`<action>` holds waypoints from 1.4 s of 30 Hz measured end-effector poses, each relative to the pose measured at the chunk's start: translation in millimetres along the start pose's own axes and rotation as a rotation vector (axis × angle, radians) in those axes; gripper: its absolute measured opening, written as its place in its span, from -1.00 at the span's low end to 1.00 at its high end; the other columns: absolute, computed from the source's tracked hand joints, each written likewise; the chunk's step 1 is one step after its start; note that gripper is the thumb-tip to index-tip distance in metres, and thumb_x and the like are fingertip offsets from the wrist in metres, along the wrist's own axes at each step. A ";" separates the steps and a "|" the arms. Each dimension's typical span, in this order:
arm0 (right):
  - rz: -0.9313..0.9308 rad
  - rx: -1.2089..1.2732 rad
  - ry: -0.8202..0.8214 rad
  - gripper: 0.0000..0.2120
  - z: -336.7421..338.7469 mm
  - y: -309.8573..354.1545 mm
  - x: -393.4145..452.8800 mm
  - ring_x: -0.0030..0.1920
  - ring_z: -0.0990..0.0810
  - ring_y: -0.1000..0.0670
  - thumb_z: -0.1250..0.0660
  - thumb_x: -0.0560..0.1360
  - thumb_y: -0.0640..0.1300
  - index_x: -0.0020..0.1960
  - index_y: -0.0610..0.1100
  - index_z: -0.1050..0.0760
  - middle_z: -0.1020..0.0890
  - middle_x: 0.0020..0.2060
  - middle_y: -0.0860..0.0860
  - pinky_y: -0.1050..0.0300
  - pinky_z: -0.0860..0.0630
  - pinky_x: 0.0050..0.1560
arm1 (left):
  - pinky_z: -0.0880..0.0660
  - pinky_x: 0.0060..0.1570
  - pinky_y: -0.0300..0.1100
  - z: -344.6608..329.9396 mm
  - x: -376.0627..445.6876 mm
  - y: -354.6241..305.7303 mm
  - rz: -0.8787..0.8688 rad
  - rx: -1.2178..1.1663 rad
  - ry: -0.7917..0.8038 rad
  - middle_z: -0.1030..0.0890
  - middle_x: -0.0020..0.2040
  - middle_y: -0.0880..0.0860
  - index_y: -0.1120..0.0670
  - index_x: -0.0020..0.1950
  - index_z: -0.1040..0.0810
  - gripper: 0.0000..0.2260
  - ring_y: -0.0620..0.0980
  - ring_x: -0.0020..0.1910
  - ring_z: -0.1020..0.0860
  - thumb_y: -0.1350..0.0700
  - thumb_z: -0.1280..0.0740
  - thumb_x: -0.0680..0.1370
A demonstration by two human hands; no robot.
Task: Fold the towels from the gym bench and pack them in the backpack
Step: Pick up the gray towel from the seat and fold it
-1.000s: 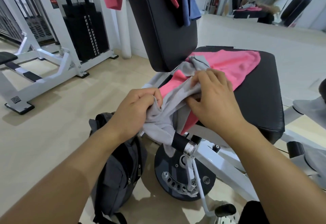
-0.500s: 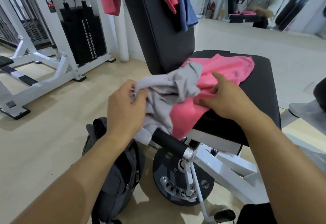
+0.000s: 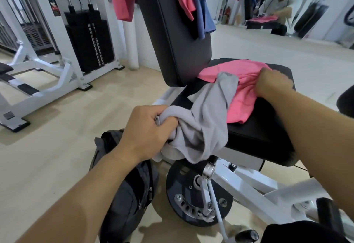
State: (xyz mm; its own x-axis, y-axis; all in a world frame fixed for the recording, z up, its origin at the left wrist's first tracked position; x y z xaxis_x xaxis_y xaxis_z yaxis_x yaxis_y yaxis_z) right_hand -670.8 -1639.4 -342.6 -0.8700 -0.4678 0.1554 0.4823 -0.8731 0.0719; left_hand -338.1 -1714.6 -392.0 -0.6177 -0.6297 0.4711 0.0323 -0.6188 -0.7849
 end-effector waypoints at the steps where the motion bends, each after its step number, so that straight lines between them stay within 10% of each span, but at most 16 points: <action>1: -0.022 -0.003 0.016 -0.53 -1.0 0.0 0.9 0.37 -0.46 -0.29 -0.32 0.49 -0.24 0.40 -0.20 -0.43 -0.51 0.33 -0.23 -0.20 -0.44 0.33 | -0.24 -0.48 -0.21 -0.7 -0.7 0.1 0.012 0.004 0.016 -0.36 -0.54 -0.08 0.01 -0.46 -0.37 -0.74 -0.12 -0.50 -0.29 0.03 -0.26 0.43; 5: 0.186 -0.059 -0.082 -0.43 17.0 18.1 -23.0 0.40 -0.38 -0.22 -0.41 0.46 -0.15 0.46 -0.09 -0.42 -0.44 0.38 -0.17 -0.20 -0.41 0.32 | -0.38 -0.40 -0.06 -1.2 1.9 4.4 0.083 0.032 0.087 -0.54 -0.41 0.06 0.06 -0.32 -0.57 -0.78 0.11 -0.40 -0.46 -0.05 -0.38 0.44; 9: 0.788 0.332 0.235 -0.49 33.9 50.6 -91.3 -0.01 -0.51 0.46 -0.12 0.58 -0.36 0.39 0.04 -0.53 -0.56 0.23 0.12 0.58 -0.35 -0.03 | -0.39 -0.36 -0.22 7.2 3.1 2.9 0.110 0.009 0.204 -0.60 -0.42 0.04 0.04 -0.29 -0.66 -0.79 0.01 -0.43 -0.48 -0.02 -0.53 0.48; 12: 1.050 0.111 0.340 -0.28 14.3 67.3 -117.4 0.36 -0.40 0.08 -0.13 0.41 -0.38 0.44 0.17 -0.45 -0.50 0.36 0.14 0.20 -0.25 0.41 | -0.25 -0.45 -0.27 9.4 0.5 1.1 0.145 0.047 0.245 -0.39 -0.56 -0.05 0.20 -0.41 -0.55 -0.35 -0.11 -0.51 -0.30 -0.41 -0.40 0.40; 15: 1.168 -0.034 0.283 -0.47 6.6 73.3 -124.1 0.37 -0.32 0.02 -0.24 0.36 -0.36 0.19 0.12 -0.57 -0.50 0.28 0.19 0.01 -0.23 0.44 | -0.30 -0.44 -0.07 9.8 -0.5 4.7 0.158 0.141 0.274 -0.47 -0.45 0.22 0.25 -0.33 -0.61 -0.16 -0.06 -0.47 -0.33 -0.60 -0.31 0.25; 19: 1.145 0.023 -0.068 -0.79 22.6 71.0 -123.5 0.04 -0.50 -0.12 -0.28 0.26 -0.27 -0.18 -0.02 -0.42 -0.55 -0.16 0.06 0.00 -0.41 0.12 | -0.33 -0.46 -0.26 22.5 2.9 -0.4 0.211 0.082 0.166 -0.50 -0.51 0.06 0.12 -0.37 -0.59 -0.50 -0.12 -0.52 -0.41 -0.33 -0.53 0.27; 25: 0.732 0.254 -0.775 -0.87 30.1 54.6 -139.8 -0.17 -0.47 -0.20 -0.25 0.26 -0.32 -0.22 -0.16 -0.47 -0.55 -0.30 -0.08 -0.04 -0.33 0.22 | -0.31 -0.37 -0.24 36.1 12.8 7.4 0.264 0.261 -0.102 -0.43 -0.39 -0.08 -0.18 0.02 -0.56 -0.59 -0.11 -0.42 -0.37 -0.24 -0.61 0.28; 29: 0.693 0.162 -0.535 -0.79 19.3 47.3 -140.0 -0.36 -0.29 -0.11 -0.34 0.21 -0.35 -0.27 -0.09 -0.41 -0.48 -0.44 -0.03 0.01 -0.31 -0.10 | -0.34 -0.29 -0.25 39.6 11.4 17.5 0.309 0.434 -0.056 -0.55 -0.21 -0.06 -0.10 -0.18 -0.64 -0.77 -0.12 -0.22 -0.52 -0.16 -0.60 0.33; 34: 0.751 -0.062 0.218 -0.82 34.2 38.2 -158.7 -0.02 -0.55 -0.03 -0.47 0.46 0.07 0.03 0.13 -0.56 -0.58 -0.13 0.14 0.09 -0.43 -0.05 | -0.44 -0.17 -0.26 44.0 9.3 16.6 0.218 0.180 -0.114 -0.59 -0.14 -0.01 -0.09 -0.19 -0.69 -0.93 -0.06 -0.18 -0.57 0.04 -0.56 0.42; 39: 0.877 0.330 -0.069 -0.60 41.8 60.5 -161.2 0.13 -0.48 0.05 -0.43 0.46 0.21 0.27 0.19 -0.54 -0.57 0.02 0.22 0.11 -0.36 0.11 | -0.46 -0.08 -0.41 42.1 7.8 0.1 0.010 0.074 -0.127 -0.61 -0.07 -0.04 -0.07 -0.14 -0.68 -0.72 -0.17 -0.15 -0.57 0.32 -0.55 0.40; 42: 1.003 0.360 0.058 -0.54 25.2 69.2 -153.2 0.32 -0.36 0.07 -0.45 0.49 0.10 0.37 0.11 -0.51 -0.51 0.29 0.17 0.19 -0.25 0.29 | -0.52 -0.05 -0.26 40.3 5.9 -4.3 -0.034 0.045 -0.112 -0.63 -0.05 -0.04 -0.07 -0.13 -0.69 -0.66 -0.04 -0.11 -0.60 0.38 -0.55 0.37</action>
State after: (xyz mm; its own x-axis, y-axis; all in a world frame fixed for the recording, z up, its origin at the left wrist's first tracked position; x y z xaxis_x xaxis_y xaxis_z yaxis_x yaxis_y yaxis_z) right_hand -501.6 -1624.7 -336.6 -0.0577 -0.9642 0.2589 0.9742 0.0024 0.2257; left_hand -310.3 -1734.5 -369.7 -0.5274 -0.6552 0.5408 0.0494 -0.6592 -0.7504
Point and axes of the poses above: each hand's wrist, its own x-axis towards the middle knuckle, its own z-axis out of the back of the hand, y = z × x, the point moved 1 cm from there along x, towards the middle knuckle
